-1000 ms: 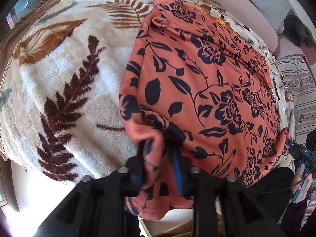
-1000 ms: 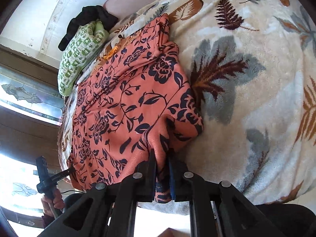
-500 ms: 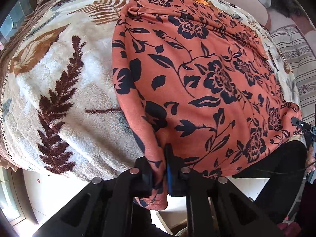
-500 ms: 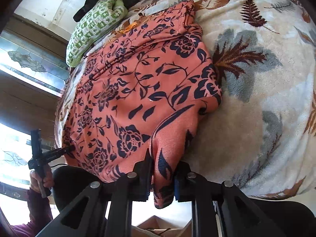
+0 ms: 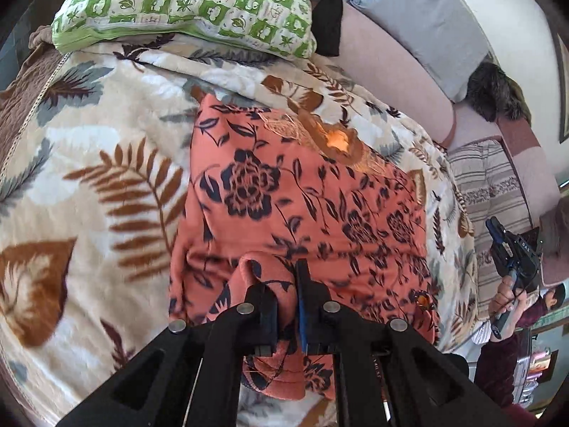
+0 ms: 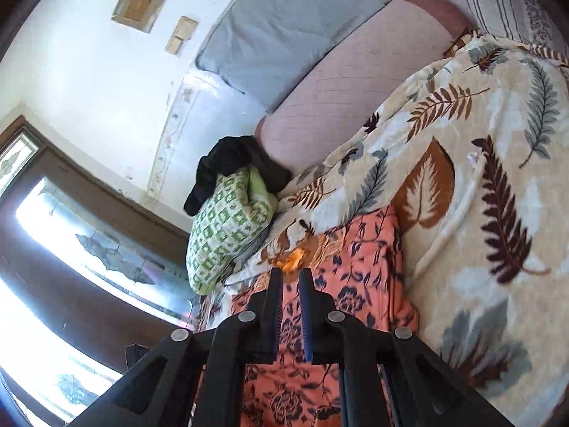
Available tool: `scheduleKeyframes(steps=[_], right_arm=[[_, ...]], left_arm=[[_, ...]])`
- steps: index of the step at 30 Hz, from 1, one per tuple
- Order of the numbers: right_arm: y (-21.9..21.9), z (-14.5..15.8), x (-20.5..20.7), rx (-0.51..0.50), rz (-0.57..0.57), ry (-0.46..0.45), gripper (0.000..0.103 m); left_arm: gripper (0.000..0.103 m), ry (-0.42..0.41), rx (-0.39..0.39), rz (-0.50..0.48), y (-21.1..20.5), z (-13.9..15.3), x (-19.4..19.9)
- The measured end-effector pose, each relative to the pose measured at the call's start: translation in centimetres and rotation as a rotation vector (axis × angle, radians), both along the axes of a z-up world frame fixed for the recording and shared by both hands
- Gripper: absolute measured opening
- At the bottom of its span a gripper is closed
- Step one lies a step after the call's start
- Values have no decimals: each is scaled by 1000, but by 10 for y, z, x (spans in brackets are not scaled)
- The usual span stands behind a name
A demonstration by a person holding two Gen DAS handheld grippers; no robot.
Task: Fold small clothes
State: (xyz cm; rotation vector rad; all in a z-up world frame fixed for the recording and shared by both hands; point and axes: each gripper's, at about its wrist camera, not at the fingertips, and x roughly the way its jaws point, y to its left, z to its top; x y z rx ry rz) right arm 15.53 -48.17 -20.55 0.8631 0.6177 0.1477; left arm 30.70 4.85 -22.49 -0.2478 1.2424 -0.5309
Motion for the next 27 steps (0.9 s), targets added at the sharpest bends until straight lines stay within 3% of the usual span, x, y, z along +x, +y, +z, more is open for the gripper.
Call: scheduleKeyframes(steps=[2, 5, 6, 7, 8, 12, 14, 16, 17, 18, 19, 20, 21, 27], right_arm=[[-1, -6, 26, -43, 5, 72, 14], [14, -26, 37, -86, 128, 166, 24], [23, -35, 36, -138, 166, 208, 42], [32, -45, 32, -191, 198, 244, 75], [40, -54, 27, -229, 226, 266, 86], [72, -79, 10, -271, 328, 289, 88], [88, -94, 4, -281, 374, 338, 88], [106, -107, -2, -352, 408, 401, 88], [113, -114, -4, -396, 420, 433, 87], [119, -121, -6, -437, 430, 455, 77], [126, -121, -10, -510, 428, 451, 39], [132, -118, -13, -583, 436, 448, 15], [134, -114, -15, -589, 454, 450, 7], [109, -42, -7, -600, 311, 302, 7]], left_arm=[[9, 27, 3, 19, 0, -16, 15], [9, 6, 10, -6, -6, -32, 8], [9, 7, 3, -5, -5, -37, 3], [9, 12, -12, 1, -1, -41, -1], [9, 11, -21, 11, 2, -43, -6], [9, -28, -56, 69, 19, -39, -28], [9, -32, -79, 92, 25, -37, -36], [9, -18, -82, 97, 27, -38, -42], [9, -14, -72, 95, 27, -38, -45], [9, -13, -61, 95, 28, -37, -48], [9, -9, -56, 96, 30, -35, -50], [9, -6, -58, 98, 32, -33, -52], [9, -6, -62, 98, 35, -31, -53], [9, -3, -94, 97, 46, -7, -36]])
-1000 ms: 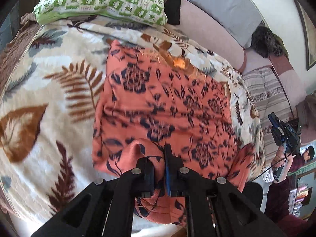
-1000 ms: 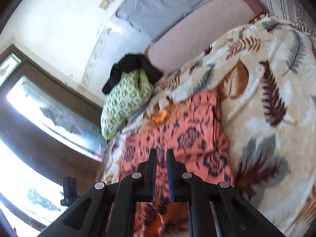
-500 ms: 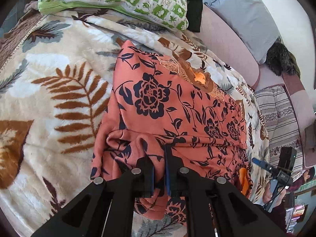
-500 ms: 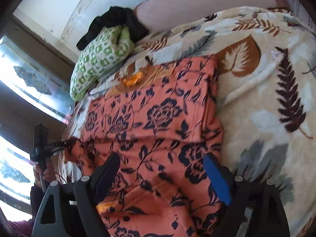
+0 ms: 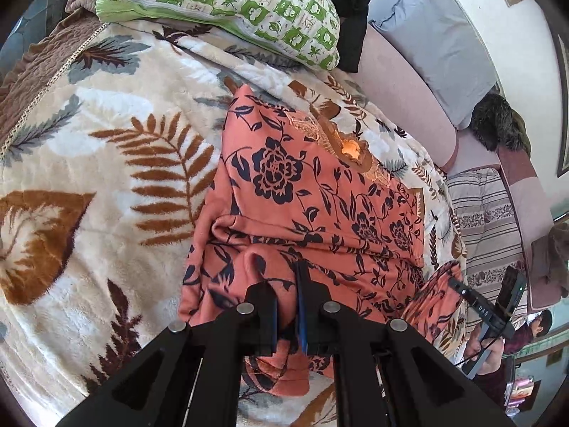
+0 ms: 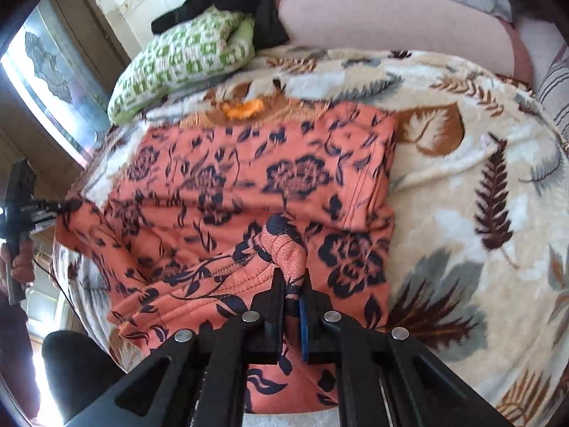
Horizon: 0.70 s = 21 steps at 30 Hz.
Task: Fold small clothes
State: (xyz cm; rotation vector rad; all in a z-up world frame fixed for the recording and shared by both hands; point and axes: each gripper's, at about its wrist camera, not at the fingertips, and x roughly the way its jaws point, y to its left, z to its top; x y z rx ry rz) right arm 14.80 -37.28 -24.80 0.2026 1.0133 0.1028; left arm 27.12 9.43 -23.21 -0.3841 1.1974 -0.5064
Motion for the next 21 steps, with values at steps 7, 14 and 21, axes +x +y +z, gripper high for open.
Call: scheduleKeyframes(steps=[7, 14, 21], right_arm=[[-68, 51, 96, 53, -290, -186, 7], [-148, -44, 187, 181, -581, -88, 35], [-162, -65, 125, 162, -645, -197, 36]], left_arm=[[9, 101, -83, 123, 4, -3, 121], [66, 199, -130, 406, 5, -88, 197], [67, 10, -259, 615, 41, -74, 132]])
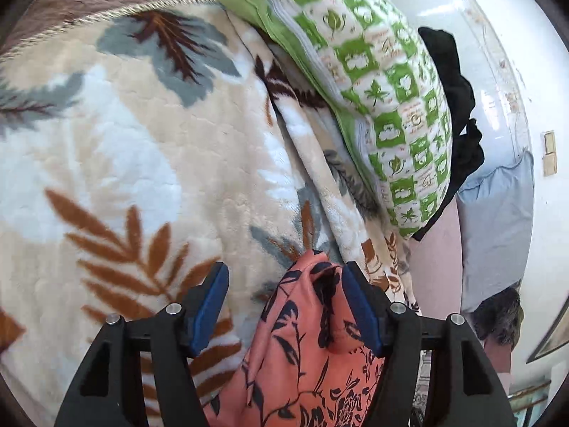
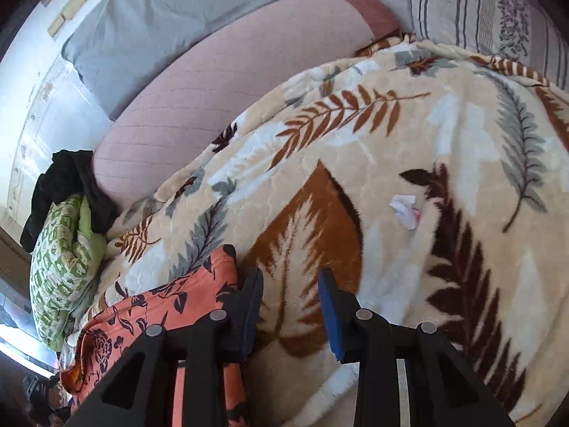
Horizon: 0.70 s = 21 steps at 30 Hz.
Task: Fold small clothes
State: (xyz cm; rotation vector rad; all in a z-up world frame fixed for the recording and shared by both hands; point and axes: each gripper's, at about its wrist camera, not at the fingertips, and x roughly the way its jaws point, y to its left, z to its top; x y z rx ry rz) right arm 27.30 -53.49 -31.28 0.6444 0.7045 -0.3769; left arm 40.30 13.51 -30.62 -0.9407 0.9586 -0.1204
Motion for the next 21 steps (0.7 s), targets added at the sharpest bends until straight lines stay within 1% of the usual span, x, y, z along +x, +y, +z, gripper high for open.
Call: scheduleKeyframes(steps=[2, 3, 4, 5, 7, 9, 10, 11, 12, 14, 15, 17, 20, 21], right_arm=[[9, 12, -16, -31, 32, -27, 36], [16, 19, -22, -39, 52, -36, 35], [25, 25, -25, -36, 78, -47, 37], [35, 29, -25, -27, 114, -54, 37], [68, 37, -17, -15, 223, -42, 37], [113, 39, -5, -22, 362, -13, 37], [139, 39, 3, -33, 434, 9, 37], [166, 39, 11, -41, 502, 30, 37], [193, 37, 18, -45, 569, 47, 37], [249, 31, 38, -59, 700, 96, 37], [276, 26, 50, -73, 753, 130, 37], [324, 15, 74, -86, 824, 180, 37], [385, -4, 114, -69, 913, 249, 37], [404, -9, 128, -102, 926, 276, 37]], left_arm=[[67, -15, 33, 14, -2, 12, -23], [67, 2, 62, 29, -7, 17, -36], [67, 20, 82, 38, -8, 19, -46], [67, 28, 90, 41, -13, 21, -59], [67, 50, 120, 60, -25, 19, -81], [67, 83, 201, 90, -33, 13, -95], [67, 101, 261, 114, -35, 9, -98], [67, 136, 323, 131, -36, 4, -99], [67, 173, 360, 119, -39, -3, -96], [67, 171, 390, 99, -42, -3, -93], [67, 178, 392, 96, -43, -1, -93], [67, 190, 386, 74, -43, -3, -90], [67, 196, 359, 53, -39, -5, -84], [67, 198, 350, 48, -36, -6, -83]])
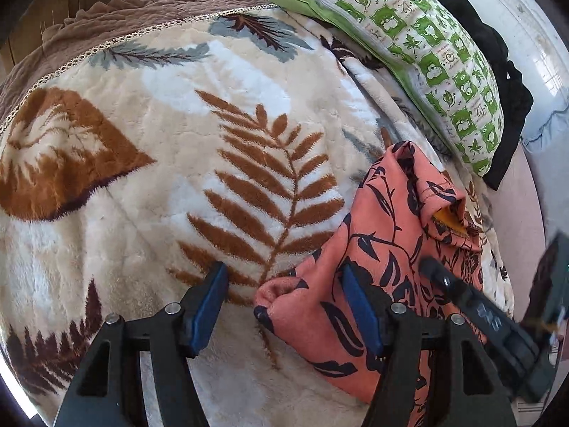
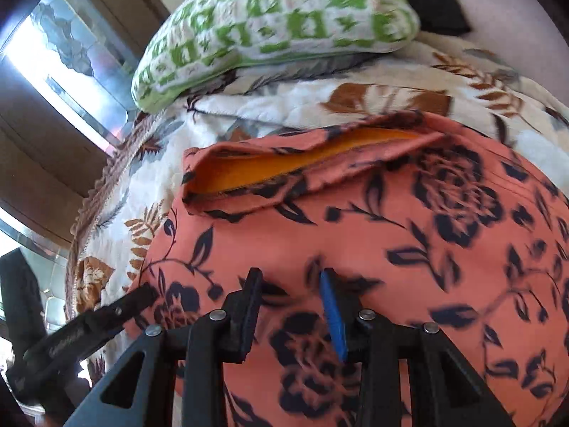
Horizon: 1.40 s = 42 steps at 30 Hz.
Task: Fold small clothes
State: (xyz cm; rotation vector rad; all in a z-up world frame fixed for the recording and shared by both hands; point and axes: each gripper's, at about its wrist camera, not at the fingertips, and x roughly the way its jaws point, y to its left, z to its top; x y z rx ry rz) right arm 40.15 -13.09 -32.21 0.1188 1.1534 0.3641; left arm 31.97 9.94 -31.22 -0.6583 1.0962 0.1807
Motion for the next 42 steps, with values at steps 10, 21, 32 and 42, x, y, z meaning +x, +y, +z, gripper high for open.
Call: scheduleKeyframes(steps=[10, 21, 32, 42], right_arm=[[-4, 31, 106, 61, -326, -211, 38], [-109, 47, -59, -159, -279, -203, 38], [-200, 0, -160, -131, -449, -141, 48], [-191, -1, -145, -154, -382, -138, 62]], left_arm=[[68, 8, 17, -43, 7, -2, 22], [78, -128, 351, -279, -74, 35, 10], [78, -142, 426, -447, -150, 23, -9], [81, -137, 544, -506, -176, 5, -4]])
